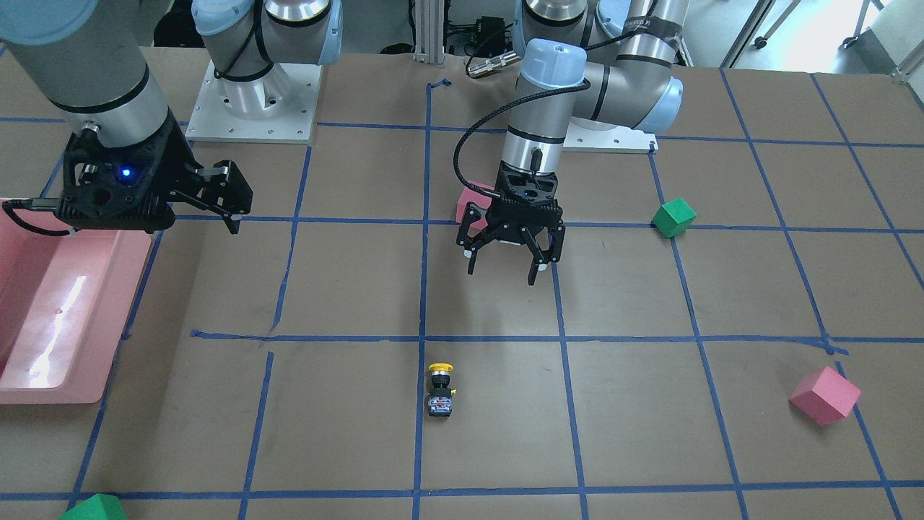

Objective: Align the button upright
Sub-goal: 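Lower the left gripper over the lying switch, aligning with its yellow cap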

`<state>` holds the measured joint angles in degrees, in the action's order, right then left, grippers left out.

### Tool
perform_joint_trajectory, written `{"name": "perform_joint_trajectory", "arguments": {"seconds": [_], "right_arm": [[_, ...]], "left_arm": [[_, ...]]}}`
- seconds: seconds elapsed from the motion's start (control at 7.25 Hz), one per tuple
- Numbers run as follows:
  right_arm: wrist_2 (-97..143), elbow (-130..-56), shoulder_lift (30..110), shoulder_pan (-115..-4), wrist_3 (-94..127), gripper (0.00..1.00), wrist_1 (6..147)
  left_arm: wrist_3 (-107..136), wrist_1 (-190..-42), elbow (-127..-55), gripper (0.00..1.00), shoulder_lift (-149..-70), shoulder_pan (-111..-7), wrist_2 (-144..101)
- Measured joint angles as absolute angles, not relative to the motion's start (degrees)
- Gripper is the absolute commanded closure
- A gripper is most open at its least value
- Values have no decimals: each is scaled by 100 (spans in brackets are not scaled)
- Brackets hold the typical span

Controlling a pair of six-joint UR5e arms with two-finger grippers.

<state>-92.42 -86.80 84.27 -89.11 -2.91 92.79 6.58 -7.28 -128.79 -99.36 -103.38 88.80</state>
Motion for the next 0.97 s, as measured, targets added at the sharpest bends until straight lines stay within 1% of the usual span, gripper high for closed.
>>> {"name": "perform_joint_trajectory", "arguments": {"seconds": [0.41, 0.55, 0.97], "right_arm": [[-9158, -8671, 8446, -8932, -283, 0, 9220], [-9162, -8695, 8456, -8933, -282, 0, 9199], [-9206, -8741, 8463, -8927, -283, 0, 9177]], "left_arm": [[675, 531, -12811, 0, -10968, -10381, 8852], [676, 833, -12688, 3, -11279, -10418, 8867], [1028, 1386, -12237, 3, -12179, -10810, 9181]]}}
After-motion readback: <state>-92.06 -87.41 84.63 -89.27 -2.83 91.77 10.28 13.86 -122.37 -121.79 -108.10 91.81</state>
